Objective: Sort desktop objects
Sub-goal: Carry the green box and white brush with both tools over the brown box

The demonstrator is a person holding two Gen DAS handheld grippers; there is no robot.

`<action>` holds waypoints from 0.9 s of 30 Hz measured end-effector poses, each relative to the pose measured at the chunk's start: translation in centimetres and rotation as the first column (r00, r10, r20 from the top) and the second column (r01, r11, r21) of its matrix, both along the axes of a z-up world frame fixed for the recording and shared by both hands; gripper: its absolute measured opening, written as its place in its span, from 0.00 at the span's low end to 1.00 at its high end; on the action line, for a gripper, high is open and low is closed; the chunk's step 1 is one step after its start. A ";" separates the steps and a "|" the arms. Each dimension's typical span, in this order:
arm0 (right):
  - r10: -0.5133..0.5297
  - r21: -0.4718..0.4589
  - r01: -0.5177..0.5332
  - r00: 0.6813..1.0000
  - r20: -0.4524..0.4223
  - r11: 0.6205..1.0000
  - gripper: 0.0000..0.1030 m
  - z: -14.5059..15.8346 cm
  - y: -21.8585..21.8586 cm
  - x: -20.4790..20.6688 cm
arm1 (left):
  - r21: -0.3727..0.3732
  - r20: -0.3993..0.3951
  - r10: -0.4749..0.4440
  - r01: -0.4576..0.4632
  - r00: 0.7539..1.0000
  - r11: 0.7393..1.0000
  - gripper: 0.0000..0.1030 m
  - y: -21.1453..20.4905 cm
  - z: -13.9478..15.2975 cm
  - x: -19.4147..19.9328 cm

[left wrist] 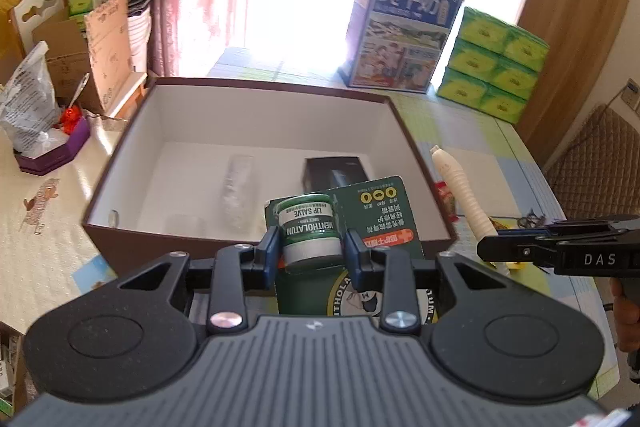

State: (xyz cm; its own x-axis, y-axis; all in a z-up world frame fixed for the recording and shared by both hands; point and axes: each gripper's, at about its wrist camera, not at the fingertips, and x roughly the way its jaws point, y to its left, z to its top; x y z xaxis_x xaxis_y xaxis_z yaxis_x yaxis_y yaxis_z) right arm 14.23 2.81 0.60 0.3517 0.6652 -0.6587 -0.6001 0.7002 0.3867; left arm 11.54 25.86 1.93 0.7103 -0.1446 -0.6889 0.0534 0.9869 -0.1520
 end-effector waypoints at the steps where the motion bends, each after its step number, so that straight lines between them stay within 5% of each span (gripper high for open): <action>1: 0.001 -0.002 -0.001 1.000 0.003 1.000 0.17 0.0 0.5 0.1 | -0.001 0.004 0.005 -0.005 1.000 1.000 0.28 0.5 0.1 0.1; 12: -0.006 -0.020 0.007 0.999 0.043 1.000 0.17 0.9 5.2 3.5 | 0.037 0.053 0.024 -0.026 0.998 0.999 0.28 5.3 1.4 2.4; 27: -0.003 -0.111 -0.001 0.999 -0.038 0.994 0.17 -3.5 13.0 10.2 | 0.192 -0.030 0.006 -0.001 1.000 0.981 0.28 9.0 -1.6 13.7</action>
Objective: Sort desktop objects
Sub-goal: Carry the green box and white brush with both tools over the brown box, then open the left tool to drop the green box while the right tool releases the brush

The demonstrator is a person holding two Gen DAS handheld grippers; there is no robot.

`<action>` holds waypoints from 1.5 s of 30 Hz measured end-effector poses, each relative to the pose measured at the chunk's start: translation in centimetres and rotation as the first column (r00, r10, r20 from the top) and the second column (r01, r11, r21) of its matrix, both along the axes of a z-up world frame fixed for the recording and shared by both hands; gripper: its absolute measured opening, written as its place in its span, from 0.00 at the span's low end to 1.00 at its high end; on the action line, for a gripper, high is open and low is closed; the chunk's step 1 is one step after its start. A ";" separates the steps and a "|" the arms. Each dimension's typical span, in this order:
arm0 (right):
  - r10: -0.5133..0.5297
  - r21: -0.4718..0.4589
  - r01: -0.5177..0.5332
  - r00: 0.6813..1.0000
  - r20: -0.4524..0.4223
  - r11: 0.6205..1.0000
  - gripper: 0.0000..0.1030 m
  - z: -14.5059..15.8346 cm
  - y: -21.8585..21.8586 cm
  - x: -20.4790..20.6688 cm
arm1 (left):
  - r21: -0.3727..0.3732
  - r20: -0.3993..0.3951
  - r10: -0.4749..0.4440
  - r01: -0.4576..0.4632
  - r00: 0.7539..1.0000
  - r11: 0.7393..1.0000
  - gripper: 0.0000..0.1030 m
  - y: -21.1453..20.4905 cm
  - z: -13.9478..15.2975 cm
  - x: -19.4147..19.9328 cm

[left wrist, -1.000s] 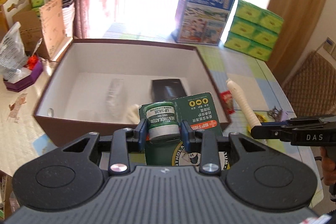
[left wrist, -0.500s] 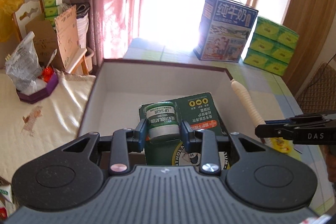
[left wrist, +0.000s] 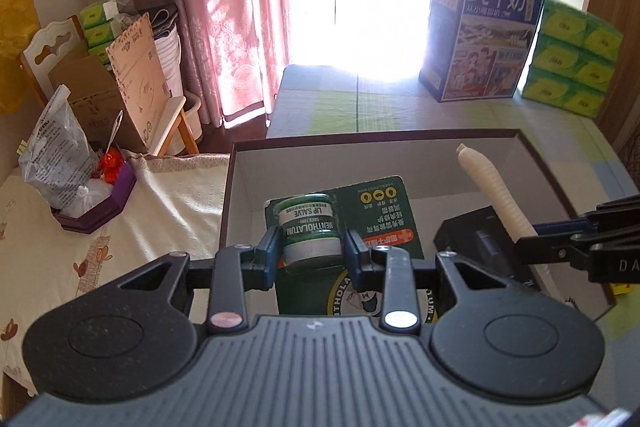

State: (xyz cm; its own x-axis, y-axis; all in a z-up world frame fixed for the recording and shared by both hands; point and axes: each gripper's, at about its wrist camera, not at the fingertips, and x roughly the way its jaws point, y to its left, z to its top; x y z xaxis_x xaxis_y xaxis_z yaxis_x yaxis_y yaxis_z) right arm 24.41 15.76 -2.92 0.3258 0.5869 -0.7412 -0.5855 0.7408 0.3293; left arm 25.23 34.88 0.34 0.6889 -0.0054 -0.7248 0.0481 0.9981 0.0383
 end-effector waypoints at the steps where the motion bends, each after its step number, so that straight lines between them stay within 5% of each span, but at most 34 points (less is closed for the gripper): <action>1: 0.000 -0.009 0.000 1.000 -0.006 1.000 0.17 -0.4 0.3 0.3 | 0.008 -0.010 0.000 0.000 1.000 1.000 0.28 0.1 -0.4 0.7; 23: -0.014 -0.133 0.010 0.999 -0.032 0.991 0.17 -4.2 3.4 3.5 | 0.142 -0.154 -0.073 0.095 0.985 0.985 0.28 -0.7 -6.2 8.0; 45: -0.002 -0.152 -0.001 1.000 -0.014 0.988 0.17 -4.8 4.9 4.2 | 0.124 -0.138 -0.064 0.081 0.988 0.989 0.38 -0.1 -5.5 8.6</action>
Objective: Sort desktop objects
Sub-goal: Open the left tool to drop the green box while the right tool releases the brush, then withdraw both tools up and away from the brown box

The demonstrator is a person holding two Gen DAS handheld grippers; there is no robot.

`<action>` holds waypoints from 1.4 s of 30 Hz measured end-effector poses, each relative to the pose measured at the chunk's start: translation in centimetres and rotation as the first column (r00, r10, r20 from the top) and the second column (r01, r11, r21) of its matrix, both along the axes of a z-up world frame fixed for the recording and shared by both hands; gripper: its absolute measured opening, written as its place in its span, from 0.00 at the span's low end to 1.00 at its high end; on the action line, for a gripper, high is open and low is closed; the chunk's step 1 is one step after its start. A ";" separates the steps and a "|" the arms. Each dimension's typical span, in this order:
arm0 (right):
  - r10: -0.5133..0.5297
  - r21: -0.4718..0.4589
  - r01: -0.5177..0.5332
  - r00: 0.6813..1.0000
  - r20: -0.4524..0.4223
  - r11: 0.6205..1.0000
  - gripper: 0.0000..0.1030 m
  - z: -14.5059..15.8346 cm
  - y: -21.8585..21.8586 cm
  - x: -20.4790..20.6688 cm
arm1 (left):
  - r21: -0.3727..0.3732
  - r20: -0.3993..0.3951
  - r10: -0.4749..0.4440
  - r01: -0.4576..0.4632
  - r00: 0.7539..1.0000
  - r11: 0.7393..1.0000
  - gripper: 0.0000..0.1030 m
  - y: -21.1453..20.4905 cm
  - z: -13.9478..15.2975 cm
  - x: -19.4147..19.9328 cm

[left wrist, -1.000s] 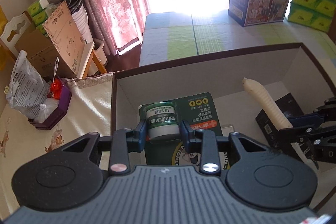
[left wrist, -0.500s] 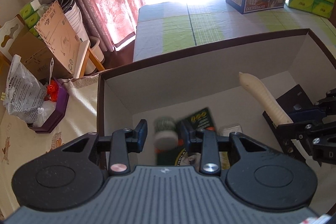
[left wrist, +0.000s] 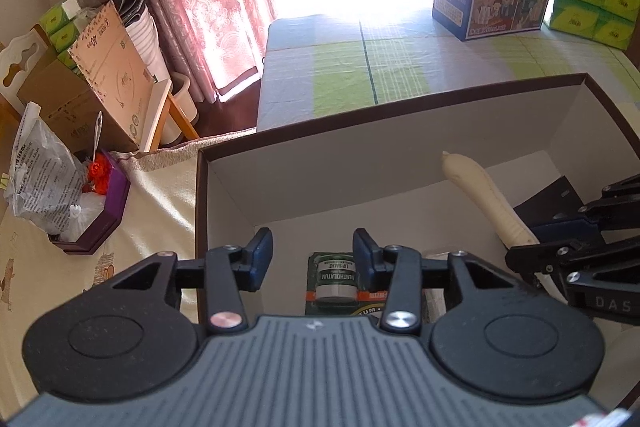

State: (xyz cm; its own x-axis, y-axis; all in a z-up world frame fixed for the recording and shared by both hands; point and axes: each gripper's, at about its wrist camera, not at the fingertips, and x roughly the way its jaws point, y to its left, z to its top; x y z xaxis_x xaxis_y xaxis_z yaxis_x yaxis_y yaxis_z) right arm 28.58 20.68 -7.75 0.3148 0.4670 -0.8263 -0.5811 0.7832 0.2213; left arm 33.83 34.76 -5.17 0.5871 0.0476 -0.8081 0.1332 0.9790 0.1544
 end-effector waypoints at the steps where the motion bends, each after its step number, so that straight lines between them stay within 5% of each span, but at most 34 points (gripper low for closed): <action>1: 0.005 -0.001 -0.005 1.000 0.009 1.000 0.17 0.0 0.1 0.0 | -0.001 0.002 0.001 -0.001 1.000 1.000 0.38 0.0 0.1 0.0; 6: 0.029 0.012 -0.031 0.995 0.100 0.999 0.18 0.2 0.5 -0.2 | -0.014 0.006 0.008 -0.008 1.000 1.000 0.40 0.1 0.2 -0.3; 10: 0.037 0.021 -0.040 0.990 0.138 0.999 0.52 0.6 0.1 -0.6 | -0.025 0.010 0.012 -0.012 1.000 1.000 0.46 0.2 0.4 -0.7; 12: 0.035 0.026 -0.038 0.990 0.137 0.999 0.57 0.9 -0.2 -0.9 | -0.035 0.011 0.020 -0.020 1.000 0.999 0.50 0.2 0.6 -0.9; 17: 0.043 0.022 -0.047 0.985 0.169 0.999 0.89 2.1 -1.5 -2.4 | -0.056 0.021 0.034 -0.033 0.999 0.998 0.67 0.3 1.4 -1.8; 20: 0.053 0.023 -0.059 0.978 0.200 0.998 0.97 3.1 -2.2 -3.6 | -0.069 0.029 0.049 -0.047 0.998 0.997 0.75 0.3 1.9 -2.6; 42: -0.055 0.067 0.038 0.957 0.285 0.997 0.98 7.8 -8.2 -11.5 | -0.105 0.151 0.170 -0.155 0.974 0.982 0.94 -1.2 7.4 -13.4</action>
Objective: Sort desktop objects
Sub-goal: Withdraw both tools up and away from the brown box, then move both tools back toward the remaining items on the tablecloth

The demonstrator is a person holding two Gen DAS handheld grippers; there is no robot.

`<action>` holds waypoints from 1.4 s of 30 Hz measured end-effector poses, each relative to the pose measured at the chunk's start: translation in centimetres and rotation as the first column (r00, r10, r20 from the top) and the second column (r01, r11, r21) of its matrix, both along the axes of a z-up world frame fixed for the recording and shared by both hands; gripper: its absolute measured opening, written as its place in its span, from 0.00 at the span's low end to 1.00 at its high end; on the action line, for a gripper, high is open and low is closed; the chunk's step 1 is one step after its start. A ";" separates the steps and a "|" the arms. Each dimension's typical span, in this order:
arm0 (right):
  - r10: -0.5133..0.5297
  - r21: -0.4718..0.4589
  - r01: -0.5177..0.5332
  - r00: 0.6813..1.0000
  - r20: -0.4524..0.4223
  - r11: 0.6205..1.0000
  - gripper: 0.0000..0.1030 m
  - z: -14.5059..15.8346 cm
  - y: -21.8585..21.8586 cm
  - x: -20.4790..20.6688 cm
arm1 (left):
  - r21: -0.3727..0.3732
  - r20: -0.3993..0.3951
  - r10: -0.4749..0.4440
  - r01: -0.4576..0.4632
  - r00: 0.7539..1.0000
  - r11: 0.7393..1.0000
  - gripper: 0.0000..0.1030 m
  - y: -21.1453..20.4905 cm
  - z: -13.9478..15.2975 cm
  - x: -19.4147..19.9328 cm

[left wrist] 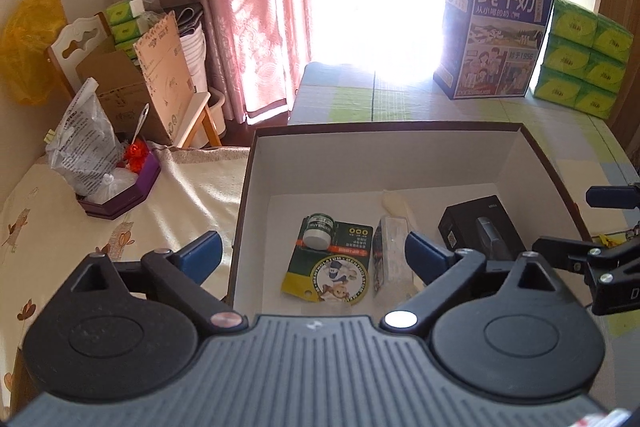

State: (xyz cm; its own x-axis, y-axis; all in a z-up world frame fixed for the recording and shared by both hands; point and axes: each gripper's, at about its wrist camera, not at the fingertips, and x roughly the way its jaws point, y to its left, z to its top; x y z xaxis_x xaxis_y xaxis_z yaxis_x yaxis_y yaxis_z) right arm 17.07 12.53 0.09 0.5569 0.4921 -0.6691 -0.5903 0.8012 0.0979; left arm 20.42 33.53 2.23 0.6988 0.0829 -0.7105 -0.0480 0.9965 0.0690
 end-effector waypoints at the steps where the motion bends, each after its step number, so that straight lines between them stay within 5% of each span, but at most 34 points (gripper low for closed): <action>1: 0.002 -0.003 -0.002 1.000 0.007 1.000 0.98 0.1 -0.1 -0.4 | 0.002 0.006 0.005 -0.005 1.000 1.000 0.94 0.0 0.2 -0.5; 14: -0.029 -0.003 0.029 0.998 0.055 1.000 0.98 1.3 -3.3 -3.7 | 0.045 0.125 0.052 -0.058 0.991 0.997 0.99 -2.1 2.5 -6.4; 42: 0.021 -0.050 -0.020 1.000 0.022 0.999 0.98 0.7 -8.7 -7.7 | -0.066 -0.025 0.041 -0.042 0.999 0.997 0.99 -6.8 0.9 -11.1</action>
